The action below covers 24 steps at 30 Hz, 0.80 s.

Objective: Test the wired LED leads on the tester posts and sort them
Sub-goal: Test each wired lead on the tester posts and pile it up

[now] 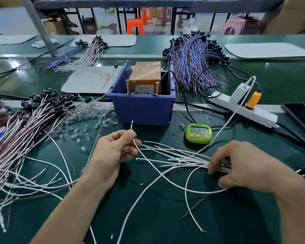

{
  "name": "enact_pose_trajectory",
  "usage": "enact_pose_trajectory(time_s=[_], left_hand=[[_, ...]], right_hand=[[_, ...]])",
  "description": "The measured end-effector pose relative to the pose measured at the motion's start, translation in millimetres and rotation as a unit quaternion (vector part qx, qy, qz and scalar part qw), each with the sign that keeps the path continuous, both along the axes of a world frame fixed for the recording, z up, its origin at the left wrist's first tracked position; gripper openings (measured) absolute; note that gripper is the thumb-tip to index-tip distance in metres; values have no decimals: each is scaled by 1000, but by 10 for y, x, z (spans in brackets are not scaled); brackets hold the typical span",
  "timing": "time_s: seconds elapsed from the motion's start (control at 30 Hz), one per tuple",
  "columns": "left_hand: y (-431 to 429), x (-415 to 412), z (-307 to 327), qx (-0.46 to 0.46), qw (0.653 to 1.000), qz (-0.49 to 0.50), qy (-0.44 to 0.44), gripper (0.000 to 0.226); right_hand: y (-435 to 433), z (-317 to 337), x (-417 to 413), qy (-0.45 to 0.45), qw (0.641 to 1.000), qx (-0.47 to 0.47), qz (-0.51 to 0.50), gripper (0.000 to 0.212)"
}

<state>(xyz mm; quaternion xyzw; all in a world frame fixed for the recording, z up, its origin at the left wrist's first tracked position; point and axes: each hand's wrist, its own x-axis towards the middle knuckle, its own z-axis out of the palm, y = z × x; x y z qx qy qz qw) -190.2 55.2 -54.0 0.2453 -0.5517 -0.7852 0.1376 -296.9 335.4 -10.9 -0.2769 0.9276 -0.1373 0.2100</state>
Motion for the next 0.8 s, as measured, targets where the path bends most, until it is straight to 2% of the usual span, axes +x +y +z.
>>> enact_pose_trajectory(time_s=[0.27,0.47,0.67,0.8], left_hand=[[0,13,-9,-14,1000,-12,10,27],[33,25,-25,-33,999,-23,8,14],[33,30,-17,-33,999,-21,33,12],[23,27,-19,-30,999,-12,40,10]], right_hand=[[166,-134,73,68,996,-10,62,23],[241,-200,131,98,992,-36,73,17],[242,-204,135,94,982,-157,-35,22],[91,-129,141,70,970,-226,-61,17]])
